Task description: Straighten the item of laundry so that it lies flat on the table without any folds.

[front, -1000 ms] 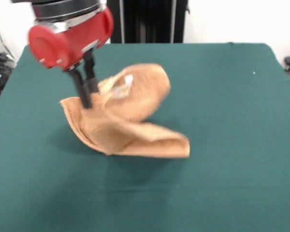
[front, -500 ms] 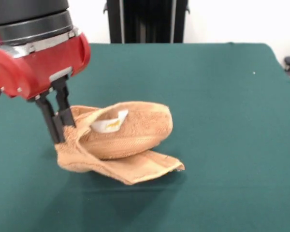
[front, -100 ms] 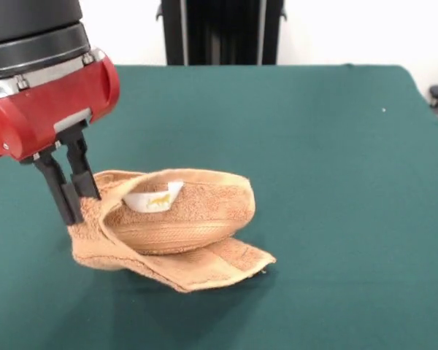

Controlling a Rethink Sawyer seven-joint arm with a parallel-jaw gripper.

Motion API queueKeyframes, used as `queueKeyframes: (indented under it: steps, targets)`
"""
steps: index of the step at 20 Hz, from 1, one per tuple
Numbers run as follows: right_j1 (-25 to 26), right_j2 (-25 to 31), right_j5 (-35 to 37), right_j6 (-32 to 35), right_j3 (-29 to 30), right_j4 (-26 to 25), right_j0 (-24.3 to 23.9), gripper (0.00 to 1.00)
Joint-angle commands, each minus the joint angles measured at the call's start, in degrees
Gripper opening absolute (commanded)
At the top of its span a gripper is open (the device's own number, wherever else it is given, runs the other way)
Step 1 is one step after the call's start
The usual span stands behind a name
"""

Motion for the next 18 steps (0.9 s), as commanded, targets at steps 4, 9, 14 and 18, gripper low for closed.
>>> queueKeyframes:
  steps: [4,9,14,18]
  targets:
    - [0.51,9.30,44.23,-26.74,-17.59,-8.89,0.23,0.00]
    - [0.16,13.34,59.70,-34.56,-24.32,-16.66,-0.33,0.00]
    - [0.10,17.88,63.85,-41.95,-25.48,-20.37,-2.35,0.00]
    - [0.61,18.98,61.59,-42.30,-24.83,-21.02,-2.78,0.00]
